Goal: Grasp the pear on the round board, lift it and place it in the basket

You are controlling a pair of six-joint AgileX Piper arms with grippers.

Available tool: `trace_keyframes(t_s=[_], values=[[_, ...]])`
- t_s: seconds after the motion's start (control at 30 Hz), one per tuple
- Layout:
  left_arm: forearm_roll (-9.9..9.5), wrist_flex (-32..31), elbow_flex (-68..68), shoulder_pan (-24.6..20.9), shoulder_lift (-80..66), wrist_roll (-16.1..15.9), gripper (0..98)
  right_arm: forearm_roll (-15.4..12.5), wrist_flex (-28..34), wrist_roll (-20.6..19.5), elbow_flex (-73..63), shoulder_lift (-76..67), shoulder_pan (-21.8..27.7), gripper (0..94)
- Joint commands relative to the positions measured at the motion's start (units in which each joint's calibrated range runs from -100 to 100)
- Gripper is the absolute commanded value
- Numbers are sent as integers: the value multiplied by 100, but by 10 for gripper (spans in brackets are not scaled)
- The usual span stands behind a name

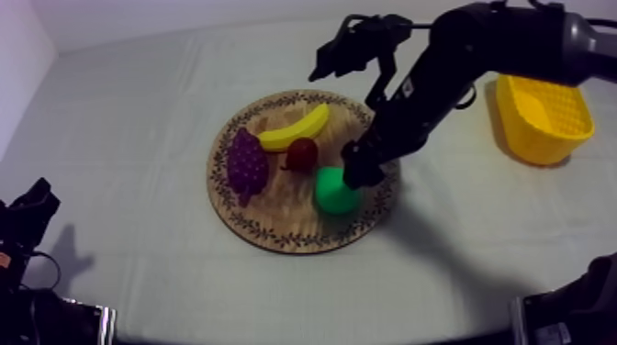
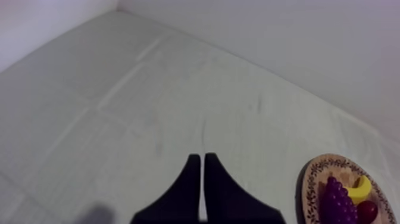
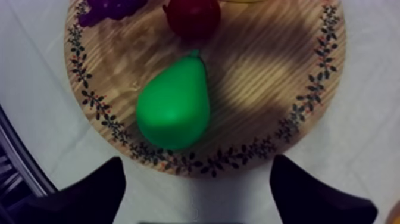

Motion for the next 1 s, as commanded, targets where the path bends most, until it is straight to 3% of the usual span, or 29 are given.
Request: trace_keyframes(t_s=[0.0, 0.4, 0.97], values=[[0, 5, 2, -2, 2, 2, 1, 9, 21, -18, -69, 248, -34, 853], [0, 5, 2, -2, 2, -1, 1, -31, 90, -70, -434, 971, -269, 847], [0, 5, 2, -2, 2, 0, 1, 224, 370, -474, -1056, 1842, -487, 834]])
